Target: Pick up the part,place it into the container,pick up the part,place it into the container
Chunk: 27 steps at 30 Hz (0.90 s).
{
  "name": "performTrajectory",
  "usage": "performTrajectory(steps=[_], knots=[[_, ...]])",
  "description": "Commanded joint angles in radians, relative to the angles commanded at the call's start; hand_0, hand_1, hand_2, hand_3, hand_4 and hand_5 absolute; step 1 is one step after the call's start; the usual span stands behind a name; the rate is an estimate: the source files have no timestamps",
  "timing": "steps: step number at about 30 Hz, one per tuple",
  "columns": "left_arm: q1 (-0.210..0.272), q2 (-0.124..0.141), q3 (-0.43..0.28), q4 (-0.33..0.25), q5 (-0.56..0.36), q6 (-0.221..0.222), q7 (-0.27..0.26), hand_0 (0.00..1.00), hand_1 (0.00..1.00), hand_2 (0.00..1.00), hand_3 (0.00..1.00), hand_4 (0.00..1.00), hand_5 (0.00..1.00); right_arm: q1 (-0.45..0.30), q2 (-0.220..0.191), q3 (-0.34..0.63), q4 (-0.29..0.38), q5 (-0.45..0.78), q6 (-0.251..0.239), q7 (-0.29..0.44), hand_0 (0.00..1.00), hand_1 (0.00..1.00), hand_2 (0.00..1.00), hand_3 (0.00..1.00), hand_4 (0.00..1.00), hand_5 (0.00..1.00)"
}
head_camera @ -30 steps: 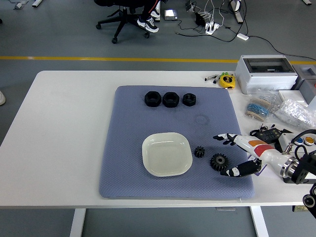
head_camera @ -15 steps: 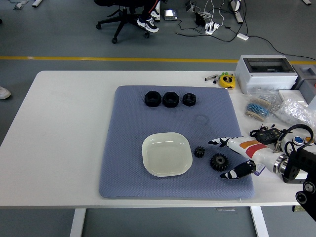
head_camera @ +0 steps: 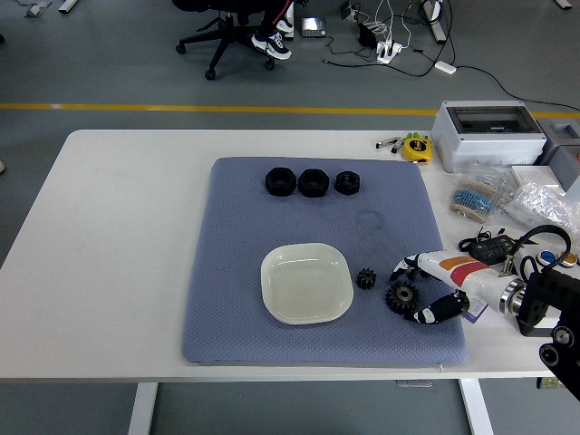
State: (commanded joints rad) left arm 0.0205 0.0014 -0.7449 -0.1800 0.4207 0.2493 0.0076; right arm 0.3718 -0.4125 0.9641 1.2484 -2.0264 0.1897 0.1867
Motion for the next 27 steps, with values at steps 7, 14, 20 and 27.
performTrajectory(steps=[7, 14, 20, 27], knots=[[0.000, 0.001, 0.013, 0.000, -0.009, 0.003, -0.004, 0.764, 0.801, 0.863, 0.654, 0.750, 0.634, -0.002, 0.005, 0.002, -0.015, 0.006, 0.001, 0.007, 0.452, 0.482, 0.531, 0.487, 0.670, 0.131], [-0.004, 0.001, 0.009, 0.000, -0.001, 0.002, -0.002, 0.762, 0.800, 0.863, 0.654, 0.748, 0.633, -0.005, 0.001, 0.006, -0.012, 0.013, -0.022, 0.013, 0.260, 0.361, 0.439, 0.435, 0.614, 0.091], [-0.007, 0.001, 0.004, 0.000, 0.012, 0.000, 0.000, 0.762, 0.798, 0.862, 0.653, 0.748, 0.632, -0.006, -0.001, 0.012, -0.003, 0.036, -0.045, 0.014, 0.152, 0.227, 0.346, 0.400, 0.706, 0.053], [-0.011, 0.002, 0.008, 0.000, 0.008, 0.000, -0.002, 0.760, 0.796, 0.860, 0.650, 0.748, 0.634, -0.006, -0.004, 0.019, 0.029, 0.058, -0.073, 0.014, 0.104, 0.140, 0.273, 0.360, 0.749, 0.062]])
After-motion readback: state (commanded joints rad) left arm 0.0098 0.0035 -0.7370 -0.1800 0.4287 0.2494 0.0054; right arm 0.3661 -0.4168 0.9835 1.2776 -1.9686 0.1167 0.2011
